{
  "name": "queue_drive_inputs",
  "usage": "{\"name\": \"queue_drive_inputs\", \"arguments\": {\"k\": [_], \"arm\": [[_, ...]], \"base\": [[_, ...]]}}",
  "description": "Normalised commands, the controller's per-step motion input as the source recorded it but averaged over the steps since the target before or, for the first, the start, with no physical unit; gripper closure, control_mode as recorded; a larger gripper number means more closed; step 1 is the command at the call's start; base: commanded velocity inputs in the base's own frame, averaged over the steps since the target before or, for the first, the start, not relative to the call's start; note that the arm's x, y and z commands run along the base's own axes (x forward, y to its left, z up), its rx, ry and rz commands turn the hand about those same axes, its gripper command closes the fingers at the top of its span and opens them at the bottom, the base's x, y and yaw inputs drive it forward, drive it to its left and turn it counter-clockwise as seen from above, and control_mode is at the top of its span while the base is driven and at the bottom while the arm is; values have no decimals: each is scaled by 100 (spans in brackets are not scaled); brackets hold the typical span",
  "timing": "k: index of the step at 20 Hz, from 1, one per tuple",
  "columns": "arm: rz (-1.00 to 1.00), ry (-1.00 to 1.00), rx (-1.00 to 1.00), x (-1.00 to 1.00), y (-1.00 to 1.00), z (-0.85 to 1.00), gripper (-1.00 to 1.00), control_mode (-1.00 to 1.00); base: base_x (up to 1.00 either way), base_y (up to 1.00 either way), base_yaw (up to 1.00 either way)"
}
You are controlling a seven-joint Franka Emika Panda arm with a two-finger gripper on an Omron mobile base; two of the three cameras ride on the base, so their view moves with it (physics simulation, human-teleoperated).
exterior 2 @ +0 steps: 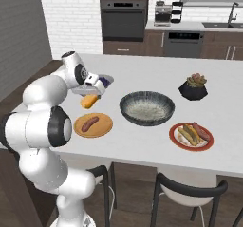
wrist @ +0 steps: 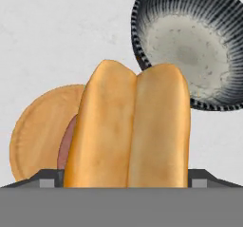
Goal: Place one bun and one sausage from the bowl on each plate.
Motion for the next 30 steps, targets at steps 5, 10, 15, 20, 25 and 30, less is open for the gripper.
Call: {"name": "queue_drive_inputs", "arguments": {"k": [5,10,15,20,25,30], "arm": [[11,3,11,-18,77,-50,100,-100],[-2,19,-1,27,-14,-94,100,-100],[-6,2,-1,38,-11,-55,100,-100],[-1,0,0,19,-21,-43,100,-100],[0,0,0,15,1,-38,-100,-100],[0,0,0,0,0,-17,-100,-100]], "base": [[0,0,0],[0,0,0],[0,0,0],[0,0,0],[0,0,0],[0,0,0]]}}
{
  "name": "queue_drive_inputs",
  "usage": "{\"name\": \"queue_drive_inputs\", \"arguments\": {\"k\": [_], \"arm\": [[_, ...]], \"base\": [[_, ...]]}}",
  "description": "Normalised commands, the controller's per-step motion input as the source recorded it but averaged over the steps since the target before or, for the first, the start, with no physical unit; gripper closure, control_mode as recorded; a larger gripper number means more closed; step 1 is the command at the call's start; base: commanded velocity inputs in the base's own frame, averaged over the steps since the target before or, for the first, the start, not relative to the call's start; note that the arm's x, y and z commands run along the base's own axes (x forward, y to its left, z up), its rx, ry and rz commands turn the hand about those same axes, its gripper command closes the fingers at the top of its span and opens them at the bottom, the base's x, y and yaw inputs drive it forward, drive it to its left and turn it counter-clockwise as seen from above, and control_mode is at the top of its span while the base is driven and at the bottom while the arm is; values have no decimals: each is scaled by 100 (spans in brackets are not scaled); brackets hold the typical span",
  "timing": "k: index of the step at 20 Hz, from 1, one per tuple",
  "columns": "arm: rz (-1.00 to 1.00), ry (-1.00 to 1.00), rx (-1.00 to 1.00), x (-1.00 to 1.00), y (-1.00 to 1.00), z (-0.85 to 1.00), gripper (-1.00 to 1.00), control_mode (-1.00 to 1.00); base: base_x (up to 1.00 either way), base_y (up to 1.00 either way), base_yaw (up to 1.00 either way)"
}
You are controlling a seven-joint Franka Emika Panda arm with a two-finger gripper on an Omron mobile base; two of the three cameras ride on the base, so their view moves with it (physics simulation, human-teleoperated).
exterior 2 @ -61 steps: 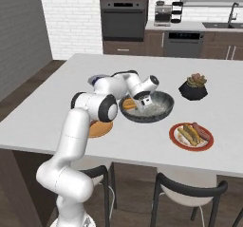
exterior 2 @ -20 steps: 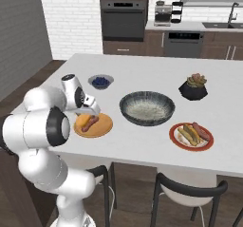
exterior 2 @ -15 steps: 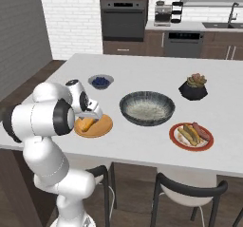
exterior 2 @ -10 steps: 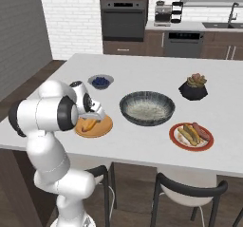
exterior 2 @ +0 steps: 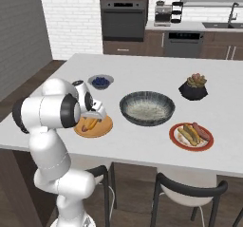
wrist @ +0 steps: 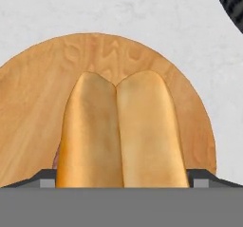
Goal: Place one bun and one sausage from the bowl on each plate.
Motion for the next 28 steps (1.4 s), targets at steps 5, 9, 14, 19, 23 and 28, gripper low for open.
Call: {"name": "queue_drive_inputs", "arguments": {"k": [5,9,14,19,23,28], "arm": [[0,0,0,0,0,0,-100,-100],[0,0,0,0,-2,7,-100,-100],[1,-4,0,0,-4,45,-100,-100],[1,-5,2,-9,-4,66,-100,-100],[2,0,0,-68,42,100,-100,-100],[4,-5,0,-100,45,86,-100,-100]], "base": [[0,0,0],[0,0,0],[0,0,0],[0,0,0],[0,0,0],[0,0,0]]}}
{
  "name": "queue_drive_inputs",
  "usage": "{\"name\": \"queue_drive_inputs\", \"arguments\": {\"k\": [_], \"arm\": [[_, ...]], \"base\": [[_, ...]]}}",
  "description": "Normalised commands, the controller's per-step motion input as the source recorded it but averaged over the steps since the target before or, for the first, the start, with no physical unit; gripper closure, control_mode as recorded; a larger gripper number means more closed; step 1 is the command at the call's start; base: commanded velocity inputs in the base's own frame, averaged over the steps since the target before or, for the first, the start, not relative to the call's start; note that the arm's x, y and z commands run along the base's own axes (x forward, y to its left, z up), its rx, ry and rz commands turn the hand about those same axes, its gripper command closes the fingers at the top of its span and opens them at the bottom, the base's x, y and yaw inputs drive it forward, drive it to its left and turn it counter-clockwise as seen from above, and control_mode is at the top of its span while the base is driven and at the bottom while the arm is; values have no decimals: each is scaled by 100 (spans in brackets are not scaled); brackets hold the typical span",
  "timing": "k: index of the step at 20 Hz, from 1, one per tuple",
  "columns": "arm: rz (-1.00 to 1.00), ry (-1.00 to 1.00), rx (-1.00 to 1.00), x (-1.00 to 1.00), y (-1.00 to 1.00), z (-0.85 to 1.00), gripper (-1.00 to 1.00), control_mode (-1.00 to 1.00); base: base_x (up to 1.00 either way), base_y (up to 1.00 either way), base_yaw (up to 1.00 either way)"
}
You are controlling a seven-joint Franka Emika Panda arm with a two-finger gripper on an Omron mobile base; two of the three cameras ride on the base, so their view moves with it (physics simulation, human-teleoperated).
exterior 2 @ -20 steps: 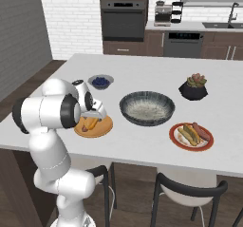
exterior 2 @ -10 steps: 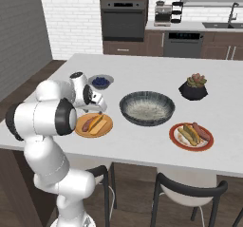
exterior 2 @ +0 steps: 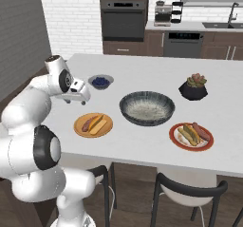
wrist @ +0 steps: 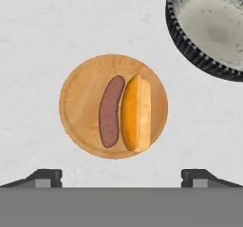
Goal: Place one bun and one sausage from the bowl on each plate.
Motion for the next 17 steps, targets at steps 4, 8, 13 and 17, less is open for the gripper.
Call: {"name": "queue_drive_inputs", "arguments": {"k": [4,8,13,17], "arm": [[8,-30,0,-100,17,74,-100,-100],[7,-25,-4,-100,42,81,-100,-100],[3,-6,-36,-68,92,62,-100,-100],[-4,11,-22,-5,54,-5,-100,-100]], "base": [[0,0,0],[0,0,0],[0,0,0],[0,0,0]]}}
